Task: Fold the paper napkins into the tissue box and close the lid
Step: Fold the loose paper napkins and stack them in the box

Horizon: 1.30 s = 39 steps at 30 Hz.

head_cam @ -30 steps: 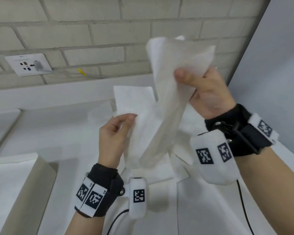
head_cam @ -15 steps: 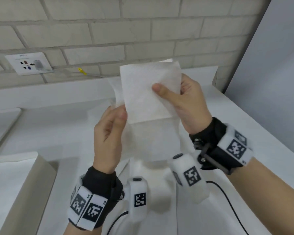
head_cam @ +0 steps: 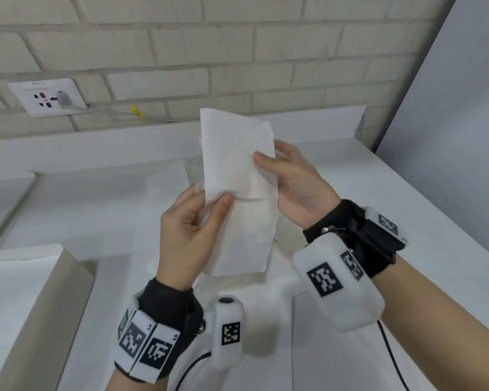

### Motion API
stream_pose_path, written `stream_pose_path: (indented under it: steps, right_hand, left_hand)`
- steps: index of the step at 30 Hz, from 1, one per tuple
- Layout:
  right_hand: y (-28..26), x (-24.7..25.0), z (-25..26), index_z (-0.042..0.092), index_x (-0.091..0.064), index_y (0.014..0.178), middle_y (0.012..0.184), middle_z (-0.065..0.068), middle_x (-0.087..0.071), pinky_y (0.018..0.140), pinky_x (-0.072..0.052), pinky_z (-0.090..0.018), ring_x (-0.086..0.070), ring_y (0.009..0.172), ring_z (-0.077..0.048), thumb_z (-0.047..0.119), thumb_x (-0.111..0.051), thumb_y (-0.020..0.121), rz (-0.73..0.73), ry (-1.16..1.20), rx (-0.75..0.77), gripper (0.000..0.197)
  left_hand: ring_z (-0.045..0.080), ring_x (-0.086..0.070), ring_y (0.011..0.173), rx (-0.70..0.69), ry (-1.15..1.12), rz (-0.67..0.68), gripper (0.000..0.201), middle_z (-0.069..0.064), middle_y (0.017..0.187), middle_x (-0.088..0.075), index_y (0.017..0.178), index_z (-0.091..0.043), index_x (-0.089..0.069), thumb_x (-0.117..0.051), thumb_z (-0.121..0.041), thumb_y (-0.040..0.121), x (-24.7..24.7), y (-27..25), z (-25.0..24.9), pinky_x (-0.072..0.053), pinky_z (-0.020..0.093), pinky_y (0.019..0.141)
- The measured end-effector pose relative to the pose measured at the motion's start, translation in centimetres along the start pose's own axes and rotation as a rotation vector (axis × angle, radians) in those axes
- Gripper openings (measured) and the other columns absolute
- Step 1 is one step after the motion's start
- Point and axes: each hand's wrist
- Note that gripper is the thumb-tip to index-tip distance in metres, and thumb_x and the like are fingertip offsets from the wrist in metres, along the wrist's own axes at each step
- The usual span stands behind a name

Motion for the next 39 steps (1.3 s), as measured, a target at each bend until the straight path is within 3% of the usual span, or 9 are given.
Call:
stream_pose_path:
  steps: [4,7,10,13,17,22,29,32,39]
  right_hand:
    - [-0.5,0.4,-0.5,-0.001,-0.054,0.122,0.111,-0.014,-0.064,0.082,-0.055,-0.033,-0.064,0.093,-0.024,0.013,-0.061,0.079,0.112,-0.053,-0.188,0.046]
    - [-0.3,0.9,-1.0,0.006,-0.057,0.115,0.11,-0.011,-0.066,0.08,-0.055,-0.034,-0.065,0.094,-0.023,0.006,-0.057,0.087,0.043,-0.055,-0.02,0.027]
    - [-0.1,1.0,-1.2,0.009,-0.061,0.101,0.106,-0.009,-0.068,0.083,-0.055,-0.034,-0.066,0.093,-0.021,0.006,-0.06,0.086,-0.008,-0.098,0.086,0.016]
    - [-0.3,0.7,-1.3,0.01,-0.062,0.094,0.097,-0.007,-0.068,0.084,-0.055,-0.037,-0.066,0.088,-0.021,0.003,-0.059,0.086,-0.027,-0.052,0.143,0.011]
    - [-0.5,0.4,-1.4,0.014,-0.061,0.094,0.094,-0.004,-0.069,0.087,-0.054,-0.038,-0.066,0.09,-0.02,0.004,-0.058,0.087,-0.053,-0.064,0.205,0.012]
    - [-0.5,0.0,-1.7,0.015,-0.062,0.091,0.096,-0.005,-0.066,0.101,-0.044,-0.048,-0.061,0.099,-0.025,0.002,-0.058,0.088,-0.112,-0.125,0.291,0.015]
    - [-0.8,0.1,-1.5,0.015,-0.062,0.09,0.088,0.001,-0.069,0.088,-0.053,-0.035,-0.065,0.086,-0.016,0.001,-0.057,0.087,-0.067,-0.071,0.31,0.015]
    - [-0.8,0.3,-1.5,0.012,-0.062,0.089,0.086,0.0,-0.07,0.077,-0.056,-0.028,-0.067,0.08,-0.014,0.003,-0.058,0.087,-0.07,-0.015,0.29,0.011]
    - [-1.0,1.0,-0.6,0.01,-0.063,0.097,0.091,0.001,-0.071,0.08,-0.056,-0.028,-0.068,0.086,-0.014,0.009,-0.056,0.088,-0.059,0.003,0.318,0.011]
  left_hand:
    - [-0.01,-0.058,0.085,0.008,0.053,0.062,0.015,-0.03,0.086,-0.062,0.09,-0.032,-0.066,-0.065,-0.018,0.085,0.2,0.1,0.2,-0.039,0.005,0.075]
    - [-0.006,-0.057,0.081,0.096,-0.03,0.089,0.007,-0.022,0.083,-0.063,0.082,-0.027,-0.069,-0.064,-0.025,0.086,0.2,0.0,0.2,-0.043,0.01,0.073]
    - [0.009,-0.056,0.083,0.213,-0.189,0.059,0.029,-0.002,0.084,-0.061,0.07,-0.011,-0.066,-0.057,-0.034,0.085,0.2,-0.4,0.4,-0.045,0.026,0.076]
    - [0.013,-0.055,0.08,0.34,-0.37,-0.013,0.024,0.004,0.082,-0.06,0.072,-0.014,-0.066,-0.052,-0.025,0.088,-0.2,-0.5,0.0,-0.046,0.025,0.074]
    - [0.004,-0.063,0.075,0.403,-0.487,-0.141,0.022,-0.007,0.079,-0.07,0.086,-0.01,-0.066,-0.046,-0.018,0.091,-0.9,-0.5,-0.3,-0.048,0.015,0.067]
    - [0.012,-0.067,0.098,0.475,-0.541,-0.248,0.023,-0.002,0.099,-0.074,0.1,-0.013,-0.068,-0.046,-0.015,0.096,-1.2,-0.3,-0.4,-0.052,0.022,0.083]
    - [0.005,-0.064,0.068,0.487,-0.524,-0.305,0.022,-0.007,0.067,-0.069,0.104,-0.01,-0.064,-0.053,0.002,0.091,-0.8,0.3,-0.3,-0.053,0.018,0.072]
    - [0.0,-0.058,0.059,0.463,-0.498,-0.349,0.021,-0.01,0.055,-0.062,0.098,-0.012,-0.064,-0.053,0.004,0.09,-0.8,0.4,-0.2,-0.051,0.014,0.068]
    - [0.005,-0.061,0.076,0.425,-0.44,-0.421,0.021,-0.013,0.075,-0.07,0.085,-0.016,-0.066,-0.056,0.001,0.09,0.2,0.7,0.6,-0.049,0.021,0.078]
Point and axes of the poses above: each hand's wrist, its own y-axis towards the middle knuckle, its own x-axis out of the back of the hand, z = x × y
